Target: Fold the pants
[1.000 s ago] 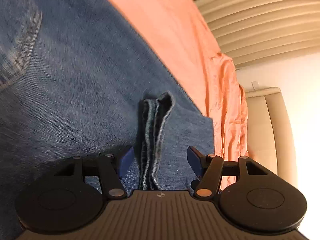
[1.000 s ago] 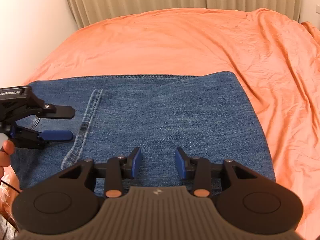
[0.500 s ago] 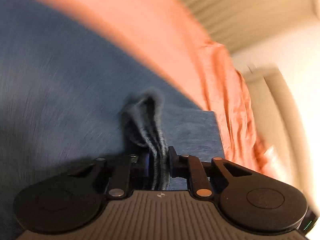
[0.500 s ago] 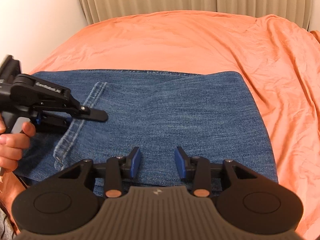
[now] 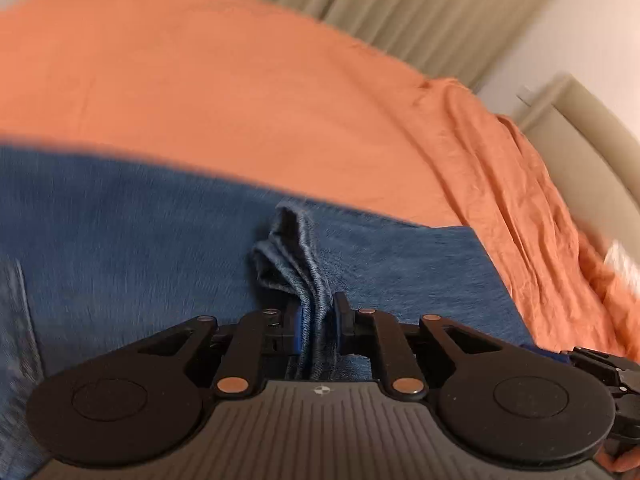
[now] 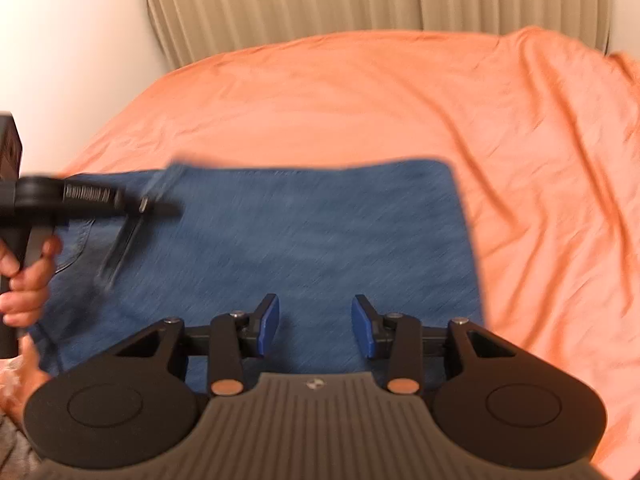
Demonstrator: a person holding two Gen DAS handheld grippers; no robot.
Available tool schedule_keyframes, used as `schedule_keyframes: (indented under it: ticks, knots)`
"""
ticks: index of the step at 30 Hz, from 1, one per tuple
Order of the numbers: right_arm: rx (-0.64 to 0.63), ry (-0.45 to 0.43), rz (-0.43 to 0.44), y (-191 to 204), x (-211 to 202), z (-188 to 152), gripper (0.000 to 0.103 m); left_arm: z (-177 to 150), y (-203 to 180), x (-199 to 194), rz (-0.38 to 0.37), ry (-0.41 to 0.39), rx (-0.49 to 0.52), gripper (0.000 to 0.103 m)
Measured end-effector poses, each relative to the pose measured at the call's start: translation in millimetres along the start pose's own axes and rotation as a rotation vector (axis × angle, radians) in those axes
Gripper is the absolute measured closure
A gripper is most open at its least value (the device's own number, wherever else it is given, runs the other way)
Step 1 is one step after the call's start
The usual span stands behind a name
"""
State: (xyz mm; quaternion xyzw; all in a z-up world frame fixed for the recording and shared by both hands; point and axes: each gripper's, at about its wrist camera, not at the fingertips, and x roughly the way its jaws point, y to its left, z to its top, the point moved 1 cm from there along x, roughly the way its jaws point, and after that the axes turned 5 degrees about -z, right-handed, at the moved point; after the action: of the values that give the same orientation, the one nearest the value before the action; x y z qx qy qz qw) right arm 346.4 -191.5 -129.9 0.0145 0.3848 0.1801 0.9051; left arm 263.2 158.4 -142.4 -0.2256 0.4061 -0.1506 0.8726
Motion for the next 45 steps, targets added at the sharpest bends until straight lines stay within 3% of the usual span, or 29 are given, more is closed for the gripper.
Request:
schedule_keyframes:
  ticks: [2, 5, 8, 16, 18, 21, 24, 26, 28, 29, 33, 37, 41, 45]
  knots:
    - [-0.029, -0.015, -0.063, -5, 5, 12, 0.079, -1, 6, 4, 0.012, 0.003, -0.035, 0.077]
    - [-0.038, -0.01, -0.145, -19, 27, 37, 0.09, 0, 4, 1, 0.042, -0.029, -0.021, 0.066]
    - [0.02, -0.011, -0.195, -39, 51, 64, 0.092, 1, 9, -3, 0.018, -0.062, -0.038, 0.064]
    - [0.051, 0.082, -0.228, -53, 114, 87, 0.093, 15, 17, 12, -0.056, -0.135, -0.091, 0.064]
    - [0.064, 0.099, -0.236, -52, 120, 84, 0.093, 19, 17, 11, -0.074, -0.174, -0.102, 0.073]
    - [0.032, 0.097, -0.248, -48, 120, 81, 0.093, 22, 9, 1, -0.132, -0.251, -0.033, 0.085]
    - [0.025, 0.103, -0.247, -49, 118, 79, 0.093, 22, 3, -6, -0.148, -0.286, 0.011, 0.086]
    - [0.025, 0.106, -0.249, -49, 117, 78, 0.093, 23, 5, 0, -0.076, -0.248, -0.008, 0.082]
    - [0.017, 0.11, -0.256, -50, 117, 79, 0.093, 25, 9, 13, 0.047, -0.166, -0.023, 0.078]
    - [0.012, 0.116, -0.26, -46, 114, 80, 0.093, 24, 10, 17, 0.095, -0.14, -0.018, 0.067]
    - [-0.008, 0.152, -0.268, -42, 112, 77, 0.093, 22, 3, 9, 0.122, -0.143, 0.001, 0.065]
    - [-0.002, 0.12, -0.235, -36, 76, 68, 0.092, 17, -17, -13, 0.149, -0.151, 0.052, 0.064]
    - [-0.02, 0.074, -0.215, -28, 33, 42, 0.092, -2, -42, -28, 0.158, -0.112, 0.138, 0.064]
    - [-0.037, 0.022, -0.251, -27, 5, 7, 0.092, -18, -59, -33, 0.193, -0.056, 0.224, 0.064]
